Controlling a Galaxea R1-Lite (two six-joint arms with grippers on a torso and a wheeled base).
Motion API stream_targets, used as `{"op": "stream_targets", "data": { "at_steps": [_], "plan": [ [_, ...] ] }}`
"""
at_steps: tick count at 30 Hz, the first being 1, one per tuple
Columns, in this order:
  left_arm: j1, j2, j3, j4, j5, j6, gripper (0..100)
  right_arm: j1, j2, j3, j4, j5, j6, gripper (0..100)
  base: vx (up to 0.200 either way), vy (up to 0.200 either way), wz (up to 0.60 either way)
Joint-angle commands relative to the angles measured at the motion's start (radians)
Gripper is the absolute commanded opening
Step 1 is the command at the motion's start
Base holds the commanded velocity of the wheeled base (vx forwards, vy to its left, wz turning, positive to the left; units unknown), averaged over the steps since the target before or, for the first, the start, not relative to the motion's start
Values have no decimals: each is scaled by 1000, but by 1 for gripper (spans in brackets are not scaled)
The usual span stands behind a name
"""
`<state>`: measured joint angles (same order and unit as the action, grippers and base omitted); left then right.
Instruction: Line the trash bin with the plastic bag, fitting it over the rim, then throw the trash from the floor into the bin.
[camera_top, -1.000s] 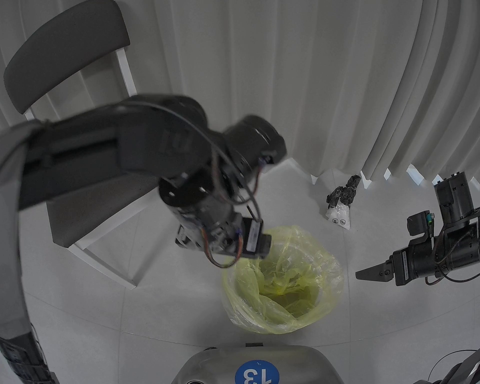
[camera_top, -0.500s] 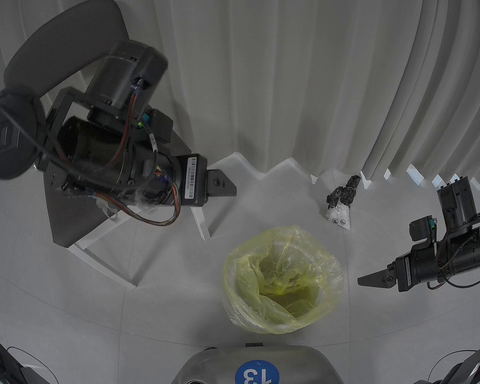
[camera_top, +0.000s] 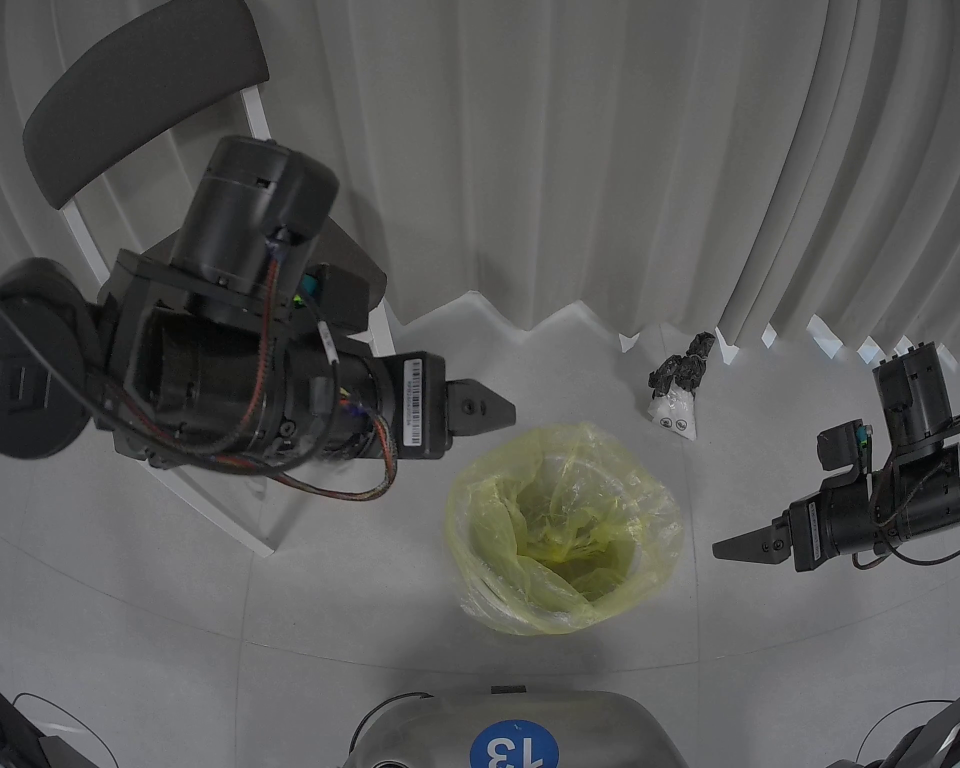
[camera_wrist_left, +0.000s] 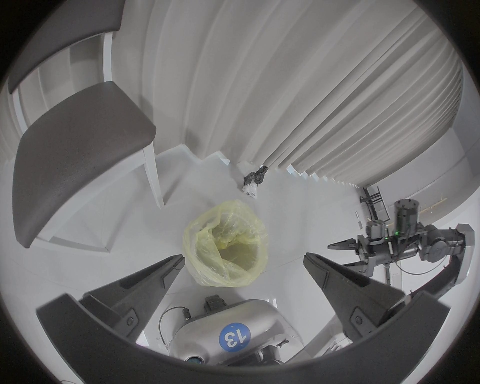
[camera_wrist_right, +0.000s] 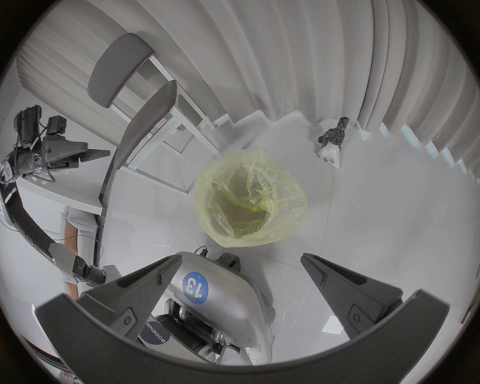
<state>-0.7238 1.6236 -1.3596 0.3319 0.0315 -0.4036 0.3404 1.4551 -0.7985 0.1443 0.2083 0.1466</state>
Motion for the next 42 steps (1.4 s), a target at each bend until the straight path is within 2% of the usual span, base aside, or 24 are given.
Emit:
{"op": "stream_targets", "data": {
  "at_steps": [1,7,11,14,19,26,30,42],
  "plan": [
    [-6,76,-7,-11,16,-4,100,0,7,-14,-3,2,-1,100,0,0,0],
    [-6,203,2,-53,56,-9,100,2,42,-42,-6,19,-5,100,0,0,0],
    [-3,292,4,-137,59,-18,100,3,56,-54,-6,20,-7,100,0,0,0],
    [0,371,7,-251,64,-30,100,9,62,-53,-6,20,-7,100,0,0,0],
    [9,463,-1,-346,65,5,100,8,70,-56,-11,20,-7,100,0,0,0],
    [72,515,5,-413,62,75,100,6,85,-51,-49,20,-9,100,0,0,0],
    [95,561,5,-496,57,126,100,8,93,-48,-58,20,-9,100,0,0,0],
    [81,598,-1,-511,70,170,100,6,85,-45,-60,22,-9,100,0,0,0]
  ]
}}
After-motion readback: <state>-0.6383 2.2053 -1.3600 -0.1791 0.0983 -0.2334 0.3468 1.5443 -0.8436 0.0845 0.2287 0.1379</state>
